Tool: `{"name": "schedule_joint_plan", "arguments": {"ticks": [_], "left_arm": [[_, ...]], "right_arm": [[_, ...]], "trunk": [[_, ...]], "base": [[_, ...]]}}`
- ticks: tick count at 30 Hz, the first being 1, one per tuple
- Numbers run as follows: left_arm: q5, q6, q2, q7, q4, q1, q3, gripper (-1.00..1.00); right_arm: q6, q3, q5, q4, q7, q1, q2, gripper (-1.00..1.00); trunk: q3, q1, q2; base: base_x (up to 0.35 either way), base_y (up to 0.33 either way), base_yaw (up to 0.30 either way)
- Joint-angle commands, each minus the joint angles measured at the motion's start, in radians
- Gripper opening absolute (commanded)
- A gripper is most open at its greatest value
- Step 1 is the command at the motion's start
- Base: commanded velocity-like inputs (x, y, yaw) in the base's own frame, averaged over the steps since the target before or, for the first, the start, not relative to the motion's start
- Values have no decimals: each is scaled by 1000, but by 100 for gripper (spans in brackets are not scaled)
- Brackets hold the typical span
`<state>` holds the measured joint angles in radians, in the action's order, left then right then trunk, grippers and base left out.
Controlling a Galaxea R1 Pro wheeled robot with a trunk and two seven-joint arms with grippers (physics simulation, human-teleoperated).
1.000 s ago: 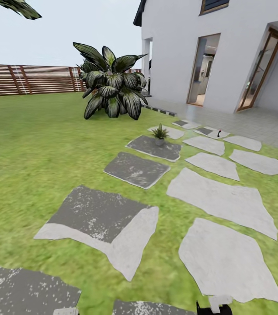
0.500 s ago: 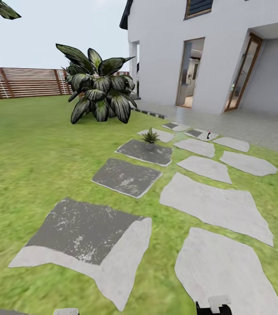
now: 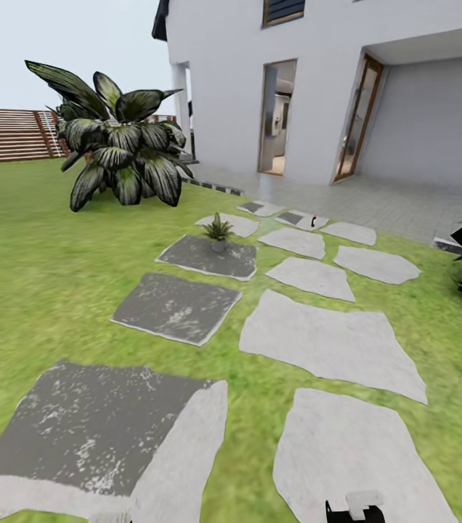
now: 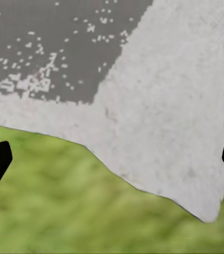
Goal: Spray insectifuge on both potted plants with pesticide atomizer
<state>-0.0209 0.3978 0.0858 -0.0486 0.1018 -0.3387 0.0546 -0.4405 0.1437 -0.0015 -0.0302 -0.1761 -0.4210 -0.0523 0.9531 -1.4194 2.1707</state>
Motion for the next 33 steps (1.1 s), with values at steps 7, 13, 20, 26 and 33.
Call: {"name": "schedule_joint_plan", "arguments": {"ticks": [7,13,20,26,33], "left_arm": [[-2,3,0,-5,-1,0,5,100],[-2,3,0,-5,-1,0,5,100],[-2,3,0,-5,-1,0,5,100],[-2,3,0,-5,-1,0,5,100],[-2,3,0,-5,-1,0,5,100]], "right_arm": [[-1,8,0,1,-6,-1,0,100],[-1,8,-1,1,-6,-1,0,100],[-1,8,0,1,-6,-1,0,100],[-1,8,-1,1,-6,-1,0,100],[-1,8,0,1,-6,-1,0,100]], "trunk": [[1,0,0],[1,0,0],[1,0,0],[1,0,0],[1,0,0]], "base": [[337,0,-288],[337,0,-289],[337,0,-289],[337,0,-289],[337,0,-262]]}}
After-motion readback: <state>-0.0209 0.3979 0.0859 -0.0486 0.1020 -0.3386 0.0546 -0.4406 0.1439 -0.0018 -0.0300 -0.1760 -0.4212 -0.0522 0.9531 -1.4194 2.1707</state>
